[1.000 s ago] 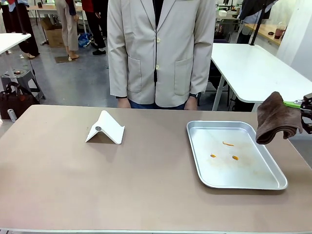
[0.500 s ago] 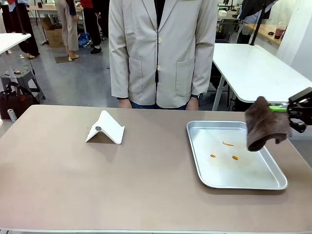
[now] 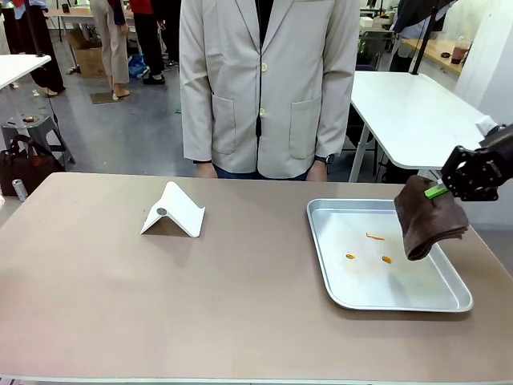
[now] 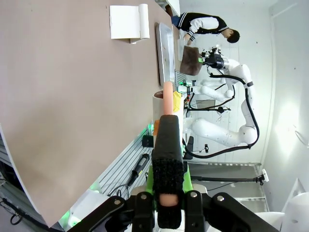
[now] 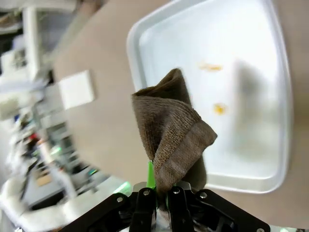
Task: Clean the surface of the table.
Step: Clean the area not pointed to by the person.
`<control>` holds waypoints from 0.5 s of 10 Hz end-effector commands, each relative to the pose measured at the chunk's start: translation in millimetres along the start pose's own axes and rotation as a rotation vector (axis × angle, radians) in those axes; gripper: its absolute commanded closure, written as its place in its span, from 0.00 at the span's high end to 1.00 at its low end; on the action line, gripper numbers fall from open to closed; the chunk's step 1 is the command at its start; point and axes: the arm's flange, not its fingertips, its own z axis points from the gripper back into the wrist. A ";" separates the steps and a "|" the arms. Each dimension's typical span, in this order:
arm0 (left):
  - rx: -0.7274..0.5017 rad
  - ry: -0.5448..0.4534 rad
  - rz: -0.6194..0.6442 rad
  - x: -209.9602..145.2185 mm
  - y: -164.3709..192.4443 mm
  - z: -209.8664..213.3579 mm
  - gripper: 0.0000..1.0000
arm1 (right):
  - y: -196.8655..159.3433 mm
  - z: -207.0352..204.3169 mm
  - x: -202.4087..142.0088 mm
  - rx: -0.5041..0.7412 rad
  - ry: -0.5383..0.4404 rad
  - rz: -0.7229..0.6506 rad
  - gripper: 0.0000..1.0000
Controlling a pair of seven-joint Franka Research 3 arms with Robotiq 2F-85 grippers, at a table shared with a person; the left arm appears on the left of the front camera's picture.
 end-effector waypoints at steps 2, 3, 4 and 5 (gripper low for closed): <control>-0.010 -0.018 0.010 0.5 -5.3 -0.2 0.22 | 12.0 -14.6 19.6 -0.344 -0.076 -0.060 0.07; -0.010 -0.018 0.010 0.5 -5.3 -0.2 0.22 | 9.6 -23.3 29.7 -0.393 -0.137 -0.064 0.07; -0.010 -0.018 0.010 0.5 -5.3 -0.2 0.22 | 8.4 -33.3 38.5 -0.398 -0.156 -0.040 0.07; -0.010 -0.018 0.010 0.5 -5.3 -0.2 0.22 | 8.9 -43.8 45.2 -0.417 -0.152 -0.017 0.07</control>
